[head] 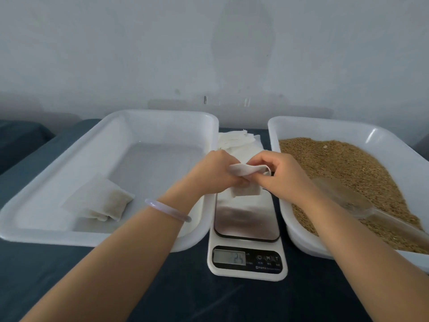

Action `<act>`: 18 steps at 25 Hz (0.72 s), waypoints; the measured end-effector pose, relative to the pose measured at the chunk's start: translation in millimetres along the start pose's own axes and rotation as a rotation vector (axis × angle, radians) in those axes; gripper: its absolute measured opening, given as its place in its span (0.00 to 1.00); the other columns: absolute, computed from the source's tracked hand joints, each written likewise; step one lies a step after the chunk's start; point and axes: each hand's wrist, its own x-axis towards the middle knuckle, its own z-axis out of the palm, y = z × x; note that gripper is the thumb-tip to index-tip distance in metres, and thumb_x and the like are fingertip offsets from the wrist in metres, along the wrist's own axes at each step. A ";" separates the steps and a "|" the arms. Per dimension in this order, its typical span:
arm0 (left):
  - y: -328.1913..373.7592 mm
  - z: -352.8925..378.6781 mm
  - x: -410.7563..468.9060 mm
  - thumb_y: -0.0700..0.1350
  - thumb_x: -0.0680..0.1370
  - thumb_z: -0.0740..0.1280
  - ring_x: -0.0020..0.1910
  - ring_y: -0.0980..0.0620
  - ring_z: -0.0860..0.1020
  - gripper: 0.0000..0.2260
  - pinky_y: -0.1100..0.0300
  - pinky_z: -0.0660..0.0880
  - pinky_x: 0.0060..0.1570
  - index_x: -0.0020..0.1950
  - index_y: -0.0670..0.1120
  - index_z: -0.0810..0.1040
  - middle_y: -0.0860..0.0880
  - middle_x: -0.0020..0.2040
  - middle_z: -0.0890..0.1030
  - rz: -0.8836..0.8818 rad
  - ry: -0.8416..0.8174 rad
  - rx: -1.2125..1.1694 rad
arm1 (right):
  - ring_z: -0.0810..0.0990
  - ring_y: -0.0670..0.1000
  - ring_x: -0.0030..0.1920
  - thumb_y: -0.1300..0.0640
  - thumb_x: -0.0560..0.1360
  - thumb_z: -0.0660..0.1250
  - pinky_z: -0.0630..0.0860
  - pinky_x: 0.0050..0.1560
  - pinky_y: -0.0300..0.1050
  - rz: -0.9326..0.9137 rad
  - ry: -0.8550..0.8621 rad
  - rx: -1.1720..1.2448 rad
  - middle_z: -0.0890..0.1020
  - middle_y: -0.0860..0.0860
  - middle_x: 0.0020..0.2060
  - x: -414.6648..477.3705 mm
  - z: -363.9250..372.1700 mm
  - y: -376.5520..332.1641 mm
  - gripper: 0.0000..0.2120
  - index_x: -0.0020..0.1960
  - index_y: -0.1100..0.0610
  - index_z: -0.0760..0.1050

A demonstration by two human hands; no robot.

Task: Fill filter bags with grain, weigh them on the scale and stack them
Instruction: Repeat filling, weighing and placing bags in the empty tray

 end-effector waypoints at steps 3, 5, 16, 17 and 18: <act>4.1 -3.3 0.1 0.43 0.73 0.69 0.29 0.51 0.64 0.19 0.60 0.63 0.30 0.26 0.46 0.64 0.50 0.25 0.66 -0.026 -0.044 0.007 | 0.78 0.38 0.43 0.36 0.63 0.72 0.72 0.40 0.31 0.022 0.036 0.029 0.81 0.38 0.42 -0.2 -3.3 -1.2 0.15 0.47 0.39 0.76; 5.8 -11.3 0.1 0.42 0.75 0.67 0.29 0.50 0.66 0.17 0.59 0.64 0.31 0.28 0.45 0.65 0.50 0.26 0.67 -0.019 -0.095 0.033 | 0.78 0.37 0.43 0.31 0.59 0.68 0.72 0.42 0.33 0.043 0.055 0.087 0.81 0.38 0.42 1.0 -3.7 -1.2 0.21 0.48 0.39 0.75; -85.5 -117.9 -55.2 0.36 0.72 0.70 0.41 0.41 0.82 0.11 0.53 0.80 0.29 0.54 0.38 0.76 0.42 0.41 0.80 -0.822 0.002 0.103 | 0.82 0.42 0.37 0.31 0.62 0.63 0.75 0.41 0.38 0.043 -0.027 0.124 0.83 0.41 0.38 2.8 -0.7 2.7 0.21 0.44 0.45 0.78; -92.9 -119.6 -63.7 0.37 0.73 0.70 0.41 0.41 0.83 0.13 0.55 0.77 0.23 0.56 0.39 0.75 0.41 0.43 0.81 -0.906 -0.039 0.119 | 0.81 0.42 0.37 0.32 0.62 0.63 0.75 0.41 0.38 0.045 -0.025 0.129 0.83 0.42 0.37 2.6 -0.5 2.3 0.21 0.44 0.46 0.78; -98.8 -120.3 -71.1 0.38 0.73 0.70 0.39 0.43 0.83 0.14 0.58 0.74 0.21 0.57 0.40 0.74 0.41 0.44 0.82 -0.980 -0.081 0.125 | 0.81 0.42 0.37 0.32 0.62 0.63 0.75 0.41 0.38 0.049 -0.023 0.135 0.83 0.42 0.37 2.5 -0.3 2.2 0.21 0.44 0.46 0.78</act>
